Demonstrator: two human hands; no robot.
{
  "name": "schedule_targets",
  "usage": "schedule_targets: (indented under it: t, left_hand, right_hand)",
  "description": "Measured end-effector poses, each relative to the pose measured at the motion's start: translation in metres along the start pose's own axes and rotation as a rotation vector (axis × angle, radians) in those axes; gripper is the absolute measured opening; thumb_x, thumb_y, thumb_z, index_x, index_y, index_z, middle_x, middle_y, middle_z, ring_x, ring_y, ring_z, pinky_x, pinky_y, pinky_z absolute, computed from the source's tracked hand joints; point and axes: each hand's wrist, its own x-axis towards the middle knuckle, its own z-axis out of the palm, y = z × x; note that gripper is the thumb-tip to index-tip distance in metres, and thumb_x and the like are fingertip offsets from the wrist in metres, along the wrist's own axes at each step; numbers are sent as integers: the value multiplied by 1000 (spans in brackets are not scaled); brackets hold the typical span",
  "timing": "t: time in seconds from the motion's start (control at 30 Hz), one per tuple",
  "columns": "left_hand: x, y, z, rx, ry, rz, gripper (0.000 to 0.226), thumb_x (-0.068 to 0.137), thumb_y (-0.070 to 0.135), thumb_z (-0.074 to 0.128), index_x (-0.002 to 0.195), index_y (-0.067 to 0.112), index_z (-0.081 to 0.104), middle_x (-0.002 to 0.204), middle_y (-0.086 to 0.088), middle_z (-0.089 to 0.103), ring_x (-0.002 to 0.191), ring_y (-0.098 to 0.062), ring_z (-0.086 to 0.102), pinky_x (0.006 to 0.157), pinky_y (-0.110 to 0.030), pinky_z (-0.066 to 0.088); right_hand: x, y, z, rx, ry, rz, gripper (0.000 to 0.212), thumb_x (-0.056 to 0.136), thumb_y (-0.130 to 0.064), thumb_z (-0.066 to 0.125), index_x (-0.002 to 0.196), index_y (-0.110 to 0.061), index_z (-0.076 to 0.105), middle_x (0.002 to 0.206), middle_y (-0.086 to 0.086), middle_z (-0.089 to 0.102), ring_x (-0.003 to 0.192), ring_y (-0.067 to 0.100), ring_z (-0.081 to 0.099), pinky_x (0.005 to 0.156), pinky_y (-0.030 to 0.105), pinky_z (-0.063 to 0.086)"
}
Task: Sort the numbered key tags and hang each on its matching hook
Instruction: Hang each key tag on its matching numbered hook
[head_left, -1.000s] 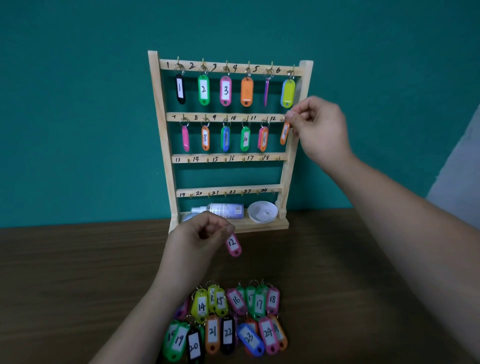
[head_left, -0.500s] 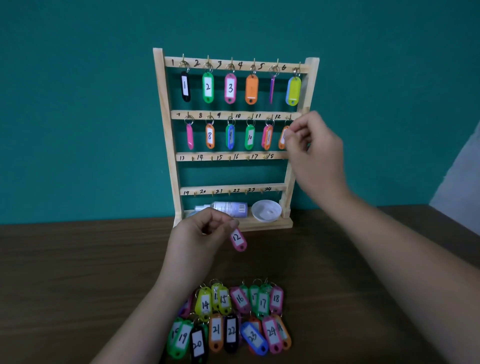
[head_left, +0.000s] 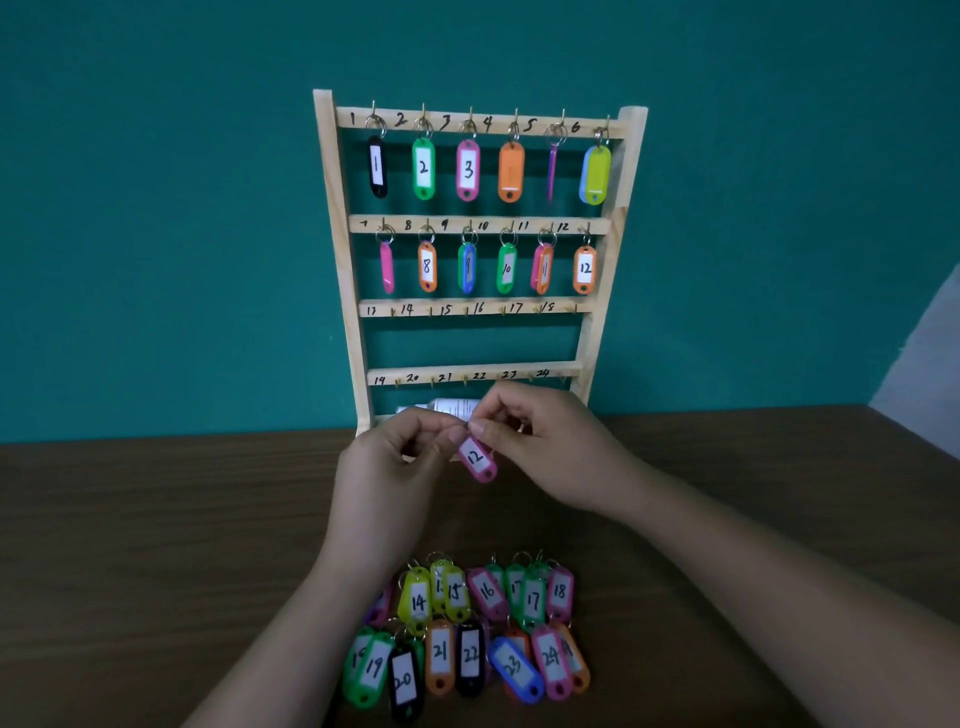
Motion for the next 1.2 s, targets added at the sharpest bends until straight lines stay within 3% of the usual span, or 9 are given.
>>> schedule_targets:
  t: [0.17, 0.33, 0.5, 0.57, 0.63, 0.7, 0.83, 0.97, 1.2]
  left_hand:
    - [-1, 1, 1, -61, -2, -24, 4, 96, 35, 74, 97, 34, 77, 94, 13, 78, 92, -5, 71, 81, -30, 57]
    - [-2, -1, 0, -53, -32, -91, 2, 97, 33, 74, 97, 34, 76, 93, 12, 77, 90, -3, 70, 79, -26, 57]
    - [-4, -1, 0, -27, -61, -109, 5, 98, 31, 73, 96, 34, 76, 93, 13, 76, 91, -3, 70, 83, -32, 60]
    - [-4, -1, -1, -24, -68, -110, 5, 98, 31, 72, 96, 34, 76, 94, 13, 76, 92, -3, 69, 84, -32, 60]
    - [-4, -1, -1, -15, -80, -109, 5, 98, 31, 72, 96, 34, 76, 95, 13, 76, 93, -3, 69, 84, -31, 60]
    - [-5, -1, -1, -6, -93, -105, 6, 99, 31, 72, 96, 35, 76, 95, 13, 75, 93, -3, 69, 82, -28, 59]
    - [-5, -3, -3, 3, -98, -105, 6, 99, 31, 72, 97, 35, 76, 95, 12, 75, 93, -4, 69, 82, -25, 58]
    - [-5, -4, -3, -4, -93, -116, 6, 98, 31, 72, 96, 34, 76, 92, 9, 75, 92, -6, 69, 83, -31, 59]
    - [-3, -7, -7, 37, -89, -98, 8, 98, 32, 72, 94, 37, 75, 90, 11, 74, 89, -4, 68, 83, -36, 60]
  right_hand:
    - [8, -1, -15, 20, 4, 27, 9, 106, -30, 65, 99, -29, 70, 90, -10, 73, 85, 6, 70, 80, 36, 59]
    - [40, 2, -64, 43, 296, 80, 15, 106, -23, 65, 92, -23, 70, 77, -5, 76, 68, 10, 72, 67, 30, 58]
    - [65, 6, -108, 121, 517, 110, 20, 103, -13, 62, 85, -18, 68, 64, 2, 71, 54, 12, 64, 55, 25, 54]
    - [71, 8, -118, 99, 570, 130, 19, 101, -15, 62, 84, -19, 68, 62, 1, 70, 54, 17, 64, 57, 33, 56]
    - [76, 9, -123, 72, 594, 161, 17, 99, -20, 63, 82, -18, 67, 62, 0, 71, 56, 21, 65, 64, 44, 59]
    - [78, 11, -125, 57, 597, 184, 18, 100, -22, 64, 82, -18, 66, 62, 1, 71, 53, 20, 64, 66, 47, 60]
    - [80, 11, -124, 82, 596, 180, 15, 102, -18, 62, 89, -10, 67, 61, 2, 71, 53, 21, 64, 63, 42, 59]
    - [81, 9, -123, 70, 630, 163, 18, 101, -16, 60, 84, -19, 65, 60, 1, 70, 47, 16, 60, 52, 26, 52]
    - [79, 15, -118, 86, 641, 183, 14, 101, -17, 63, 89, -10, 68, 60, 1, 68, 50, 18, 61, 56, 31, 54]
